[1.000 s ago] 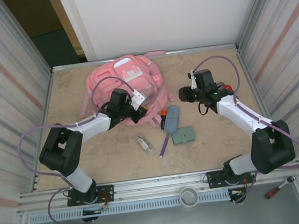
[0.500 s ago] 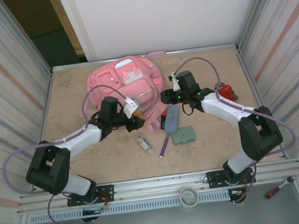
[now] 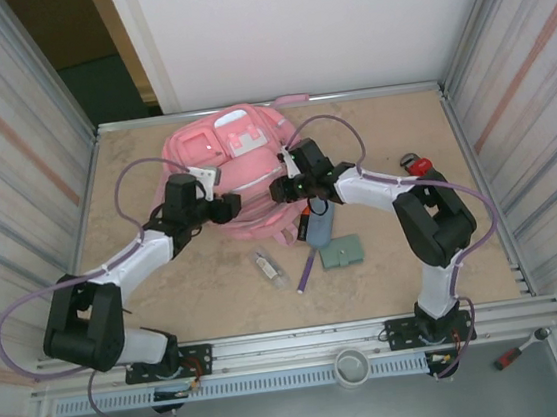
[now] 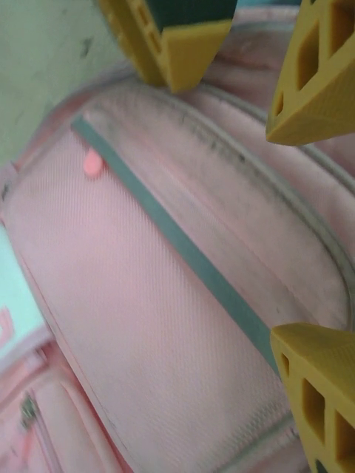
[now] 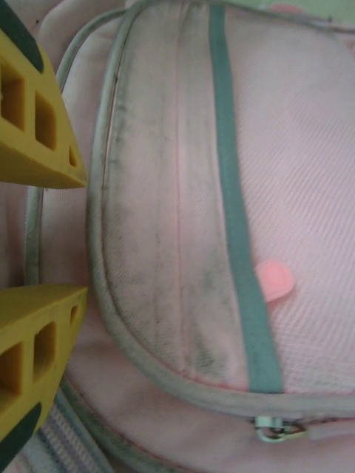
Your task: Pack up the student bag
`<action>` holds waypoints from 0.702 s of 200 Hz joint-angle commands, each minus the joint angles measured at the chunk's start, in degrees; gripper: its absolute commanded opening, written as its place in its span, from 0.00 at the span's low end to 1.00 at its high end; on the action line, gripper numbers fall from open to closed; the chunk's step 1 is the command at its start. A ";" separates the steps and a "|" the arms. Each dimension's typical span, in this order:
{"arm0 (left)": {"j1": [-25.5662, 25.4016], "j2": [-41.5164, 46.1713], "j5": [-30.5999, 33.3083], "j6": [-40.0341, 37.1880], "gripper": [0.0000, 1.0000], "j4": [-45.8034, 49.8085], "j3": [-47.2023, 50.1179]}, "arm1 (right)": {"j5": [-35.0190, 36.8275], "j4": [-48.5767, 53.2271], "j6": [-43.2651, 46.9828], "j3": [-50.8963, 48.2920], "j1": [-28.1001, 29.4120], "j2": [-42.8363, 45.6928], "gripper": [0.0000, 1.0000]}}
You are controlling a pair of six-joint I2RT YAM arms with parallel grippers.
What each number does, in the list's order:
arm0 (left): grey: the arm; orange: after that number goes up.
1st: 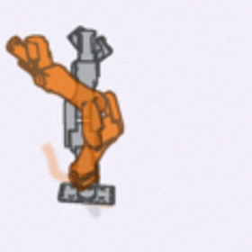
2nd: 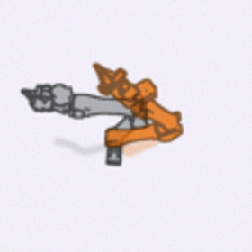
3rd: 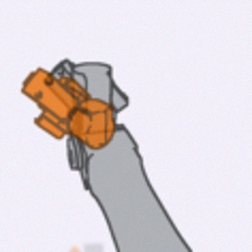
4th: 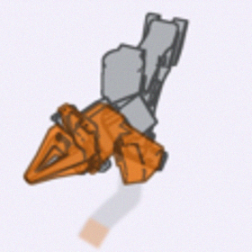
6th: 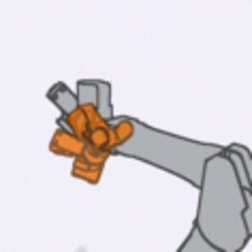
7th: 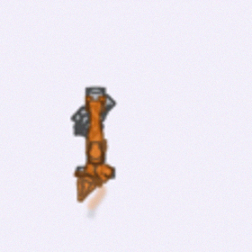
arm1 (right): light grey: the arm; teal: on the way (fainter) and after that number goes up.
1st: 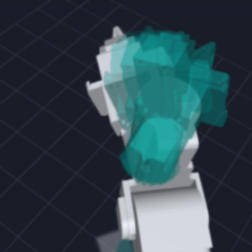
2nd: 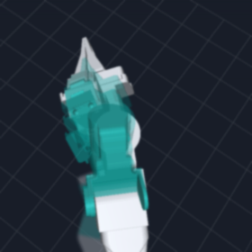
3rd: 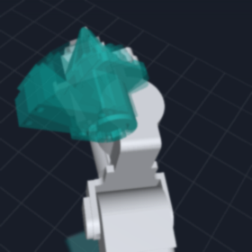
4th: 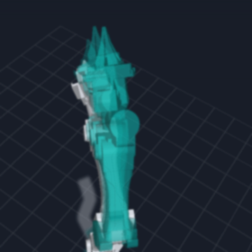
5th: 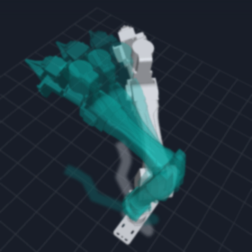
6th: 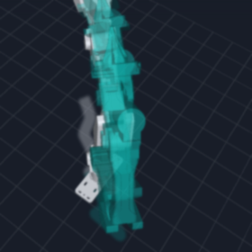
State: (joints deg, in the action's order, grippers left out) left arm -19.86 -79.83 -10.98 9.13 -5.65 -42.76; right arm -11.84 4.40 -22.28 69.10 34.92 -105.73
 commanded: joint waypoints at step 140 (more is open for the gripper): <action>0.66 -0.02 4.45 12.97 0.79 -2.70 5.03 | 1.49 -3.52 2.61 -12.29 2.47 2.50 0.32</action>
State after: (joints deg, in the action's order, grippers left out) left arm -20.34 -79.79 -3.68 17.37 -5.87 -38.11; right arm -9.26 -1.67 -20.36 58.35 36.80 -102.00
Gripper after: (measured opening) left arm 0.800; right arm 0.320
